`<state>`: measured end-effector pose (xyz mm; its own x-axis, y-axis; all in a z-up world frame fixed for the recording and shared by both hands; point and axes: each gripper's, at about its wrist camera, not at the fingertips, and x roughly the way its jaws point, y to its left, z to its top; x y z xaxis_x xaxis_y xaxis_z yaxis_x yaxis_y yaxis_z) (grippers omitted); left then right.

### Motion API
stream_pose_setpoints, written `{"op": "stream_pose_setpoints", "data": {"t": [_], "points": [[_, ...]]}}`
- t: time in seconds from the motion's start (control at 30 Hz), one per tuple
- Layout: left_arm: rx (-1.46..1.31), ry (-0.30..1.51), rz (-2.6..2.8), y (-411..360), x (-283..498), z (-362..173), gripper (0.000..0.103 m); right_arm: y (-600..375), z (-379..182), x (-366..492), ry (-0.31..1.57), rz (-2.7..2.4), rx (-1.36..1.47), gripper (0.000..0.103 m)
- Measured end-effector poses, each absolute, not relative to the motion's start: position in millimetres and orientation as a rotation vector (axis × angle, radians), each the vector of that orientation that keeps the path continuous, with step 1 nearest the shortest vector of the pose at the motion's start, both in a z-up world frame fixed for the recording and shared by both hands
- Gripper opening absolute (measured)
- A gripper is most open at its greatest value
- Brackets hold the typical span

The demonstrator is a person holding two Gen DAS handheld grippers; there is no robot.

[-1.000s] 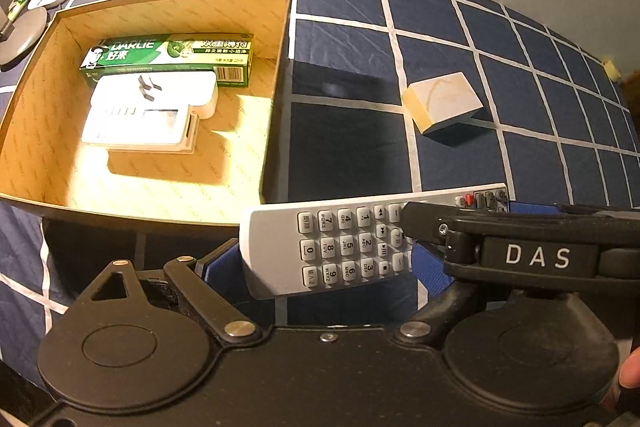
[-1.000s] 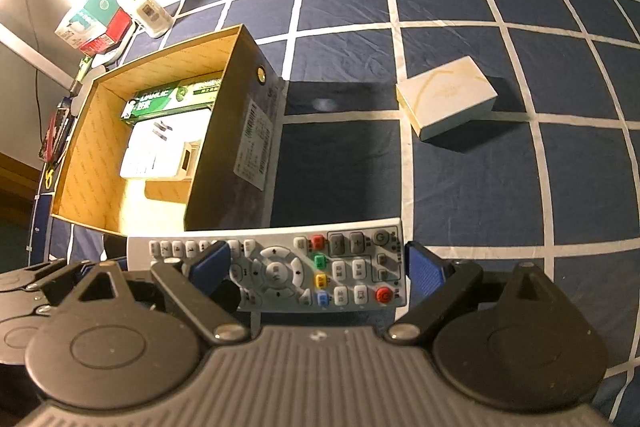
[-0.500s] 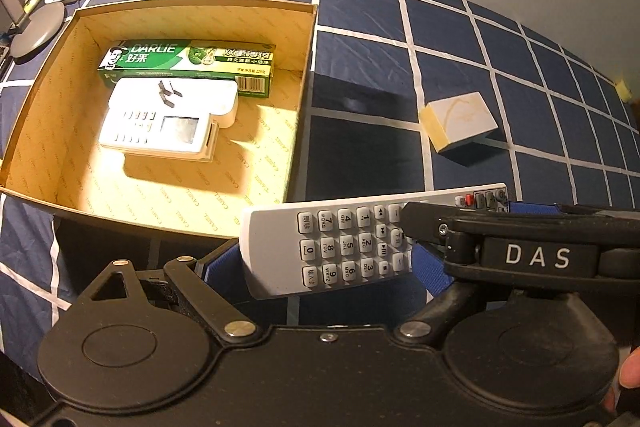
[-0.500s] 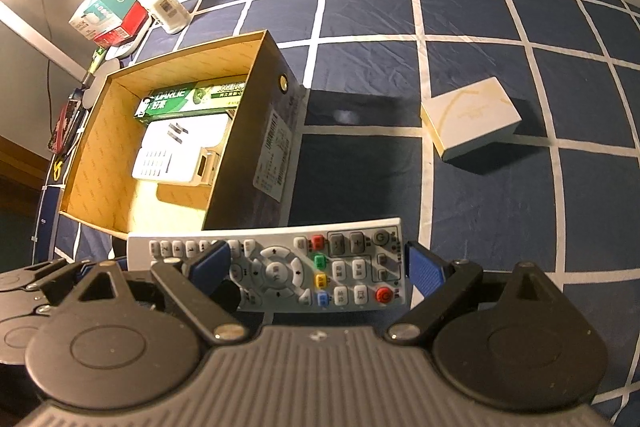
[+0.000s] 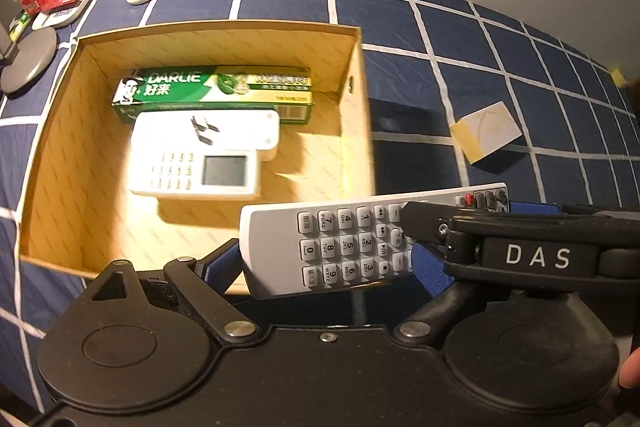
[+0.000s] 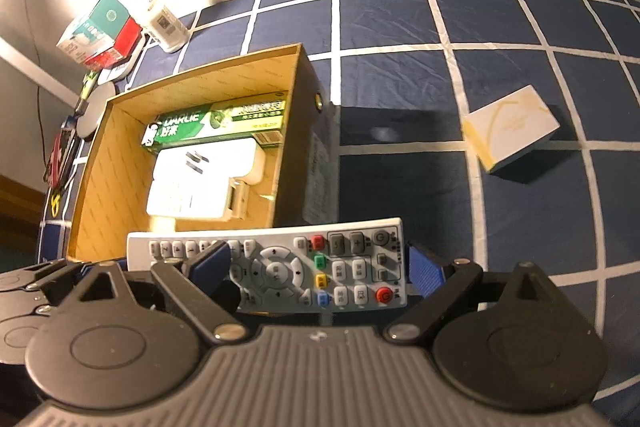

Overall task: Organize objects
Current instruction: 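Lower the TV remote into the box beside the GREE remote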

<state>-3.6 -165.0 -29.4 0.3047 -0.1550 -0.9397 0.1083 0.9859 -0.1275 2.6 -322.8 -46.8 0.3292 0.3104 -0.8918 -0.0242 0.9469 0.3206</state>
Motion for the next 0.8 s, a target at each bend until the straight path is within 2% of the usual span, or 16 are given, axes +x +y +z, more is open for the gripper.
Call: {"op": "stream_pose_setpoints", "data": {"t": [0.43,0.8], "points": [[-0.036,1.271,-0.248,-73.1,17.6,-36.0,0.089,-231.2,-49.9,7.1,1.215,0.141,0.28,0.093],[-0.078,1.353,-0.253,-21.0,37.5,-73.9,0.089,-176.8,-83.8,25.2,1.297,0.126,0.249,0.093]]}}
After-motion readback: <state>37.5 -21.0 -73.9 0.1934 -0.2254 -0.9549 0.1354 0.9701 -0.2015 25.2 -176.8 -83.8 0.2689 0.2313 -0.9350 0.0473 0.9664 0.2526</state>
